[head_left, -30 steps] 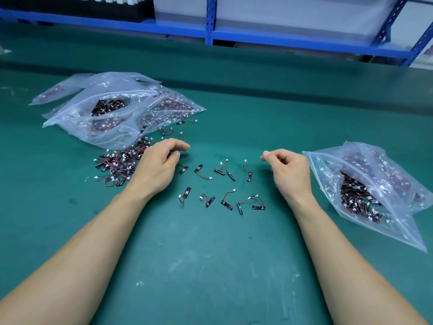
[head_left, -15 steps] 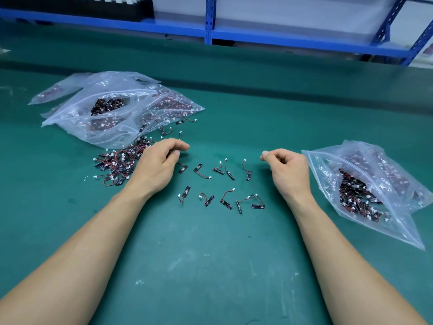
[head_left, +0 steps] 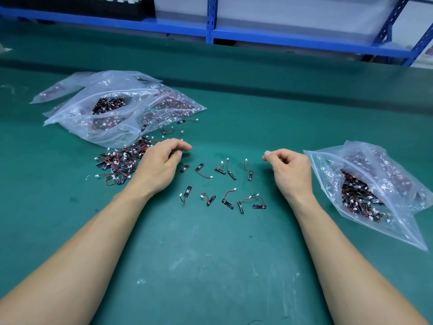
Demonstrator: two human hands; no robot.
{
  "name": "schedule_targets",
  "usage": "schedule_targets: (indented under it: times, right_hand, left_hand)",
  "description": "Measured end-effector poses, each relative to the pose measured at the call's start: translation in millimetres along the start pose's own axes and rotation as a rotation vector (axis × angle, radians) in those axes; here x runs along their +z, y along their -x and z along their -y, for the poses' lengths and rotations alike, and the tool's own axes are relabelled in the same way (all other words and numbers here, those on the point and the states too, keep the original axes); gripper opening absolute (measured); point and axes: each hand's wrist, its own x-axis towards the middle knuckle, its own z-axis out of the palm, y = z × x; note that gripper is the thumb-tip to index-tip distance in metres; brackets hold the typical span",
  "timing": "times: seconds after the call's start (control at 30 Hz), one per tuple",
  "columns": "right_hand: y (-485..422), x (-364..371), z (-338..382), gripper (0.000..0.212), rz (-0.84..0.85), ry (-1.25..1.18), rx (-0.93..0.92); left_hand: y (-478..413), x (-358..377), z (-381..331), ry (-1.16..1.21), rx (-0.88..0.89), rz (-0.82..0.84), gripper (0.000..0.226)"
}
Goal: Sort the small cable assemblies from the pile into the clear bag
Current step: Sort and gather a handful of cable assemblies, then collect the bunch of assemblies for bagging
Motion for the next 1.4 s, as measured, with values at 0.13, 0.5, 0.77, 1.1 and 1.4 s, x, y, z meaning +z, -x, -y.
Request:
schedule_targets:
  times: [0.13,0.5,0.77,1.1,1.4]
  right_hand:
    - [-0.4,-0.2,-0.9,0.025,-0.007,-0.004,0.002]
    - [-0.1,0.1,-2.4,0.025,-0.002,0.000,-0.004]
    - [1.2,1.0,-1.2,0.025,0.003,-0.003,0.008]
    - [-1.2,0.7,0.3,0.025,-0.040,-0.050,0.014]
    - [-0.5,-0.7,-0.1,0.028,-0.029,-0.056,-0.005]
  left_hand:
    - [-0.1,0.5,0.4,0.007,0.002,0.007,0.027]
    - [3.3,-0.3,-3.4,-0.004,0.085,0.117,0.024]
    - [19.4,16.7,-23.3,-0.225,0.227,0.503,0.089]
    - [25.4,88.3,-80.0,-0.294,0.324,0.401,0.086]
    - [20.0,49.6,-55.3,0.023,0.409,0.208,0.054]
